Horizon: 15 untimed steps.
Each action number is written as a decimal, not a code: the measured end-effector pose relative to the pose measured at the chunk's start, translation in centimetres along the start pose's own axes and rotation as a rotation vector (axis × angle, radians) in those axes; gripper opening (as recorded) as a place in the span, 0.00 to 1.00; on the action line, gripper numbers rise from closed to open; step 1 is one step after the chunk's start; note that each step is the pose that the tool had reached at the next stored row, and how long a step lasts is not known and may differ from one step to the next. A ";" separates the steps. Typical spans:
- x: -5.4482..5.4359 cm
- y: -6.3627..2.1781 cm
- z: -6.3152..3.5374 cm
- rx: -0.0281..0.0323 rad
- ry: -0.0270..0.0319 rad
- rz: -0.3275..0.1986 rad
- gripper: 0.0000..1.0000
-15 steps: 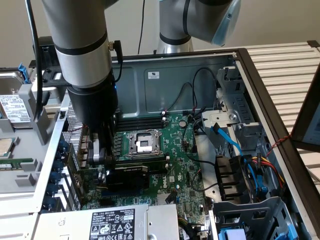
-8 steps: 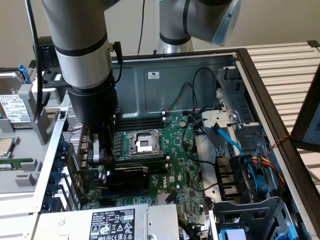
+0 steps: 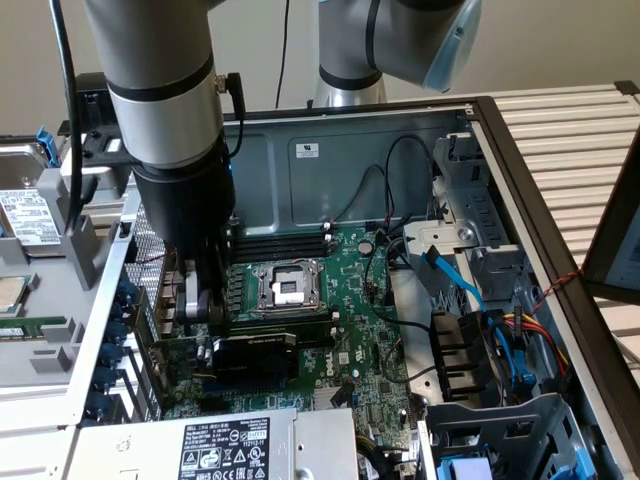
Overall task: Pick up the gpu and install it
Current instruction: 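Press down on the gpu until it lock into place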
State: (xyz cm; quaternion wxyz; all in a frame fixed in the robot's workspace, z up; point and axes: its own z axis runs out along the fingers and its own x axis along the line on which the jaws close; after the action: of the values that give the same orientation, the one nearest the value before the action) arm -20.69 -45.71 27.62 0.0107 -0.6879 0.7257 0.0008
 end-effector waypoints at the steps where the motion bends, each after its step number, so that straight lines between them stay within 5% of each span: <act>1: 0.0 -0.16 -0.08 0.0001 0.0000 0.000 0.11; 6: 0.0 -0.97 -0.46 -0.0002 0.0003 0.000 0.11; 15: -0.1 -1.24 -1.63 0.0000 0.0005 0.000 0.11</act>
State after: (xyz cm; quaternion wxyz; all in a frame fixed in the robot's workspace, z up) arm -19.47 -45.72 29.27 0.0105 -0.6879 0.7257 0.0007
